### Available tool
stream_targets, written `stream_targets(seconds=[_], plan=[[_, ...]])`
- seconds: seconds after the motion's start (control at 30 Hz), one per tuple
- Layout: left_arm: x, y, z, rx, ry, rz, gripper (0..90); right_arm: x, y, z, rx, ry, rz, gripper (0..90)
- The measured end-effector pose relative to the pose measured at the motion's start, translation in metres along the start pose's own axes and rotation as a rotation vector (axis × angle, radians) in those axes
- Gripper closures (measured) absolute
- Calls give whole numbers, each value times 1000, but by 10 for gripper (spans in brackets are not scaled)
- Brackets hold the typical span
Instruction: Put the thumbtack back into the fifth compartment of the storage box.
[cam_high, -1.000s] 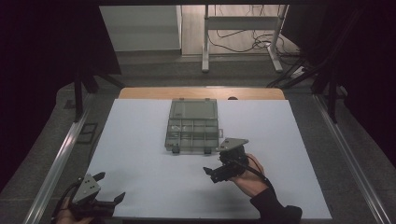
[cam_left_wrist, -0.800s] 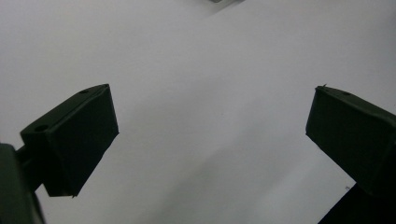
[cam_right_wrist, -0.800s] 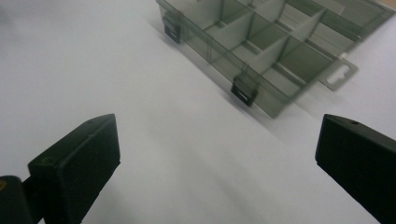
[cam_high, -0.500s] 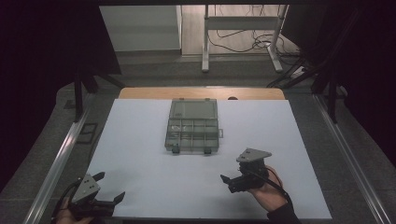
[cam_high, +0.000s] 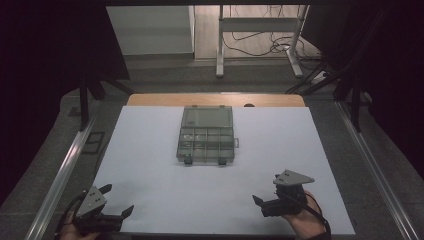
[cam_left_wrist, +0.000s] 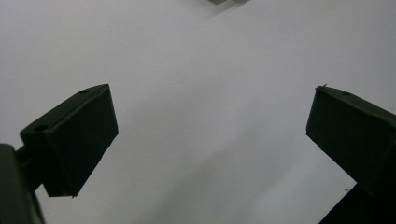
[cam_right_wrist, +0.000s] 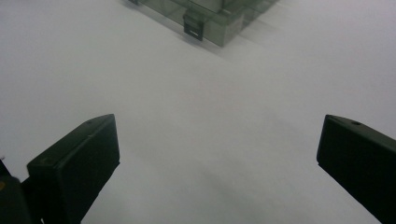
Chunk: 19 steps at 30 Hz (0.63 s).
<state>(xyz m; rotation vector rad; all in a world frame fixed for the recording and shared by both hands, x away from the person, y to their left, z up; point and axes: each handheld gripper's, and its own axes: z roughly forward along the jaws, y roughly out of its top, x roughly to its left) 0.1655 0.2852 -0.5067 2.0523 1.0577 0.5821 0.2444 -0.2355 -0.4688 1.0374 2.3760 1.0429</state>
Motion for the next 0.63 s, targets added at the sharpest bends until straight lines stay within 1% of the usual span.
stream_targets(seconds=[0.23,0.4,0.5,0.57,0.63], plan=[[0,0,0,0,1,0,25,-8,-23,-13,-7,-54,62,0],[0,0,0,0,2,0,25,-11,-39,-21,-12,-88,97,0],[0,0,0,-1,1,1,25,-12,-44,-24,-15,-106,112,0],[0,0,0,0,2,3,25,-13,-45,-26,-38,-116,123,0],[0,0,0,-1,2,2,24,-14,-46,-26,-32,-118,133,0]])
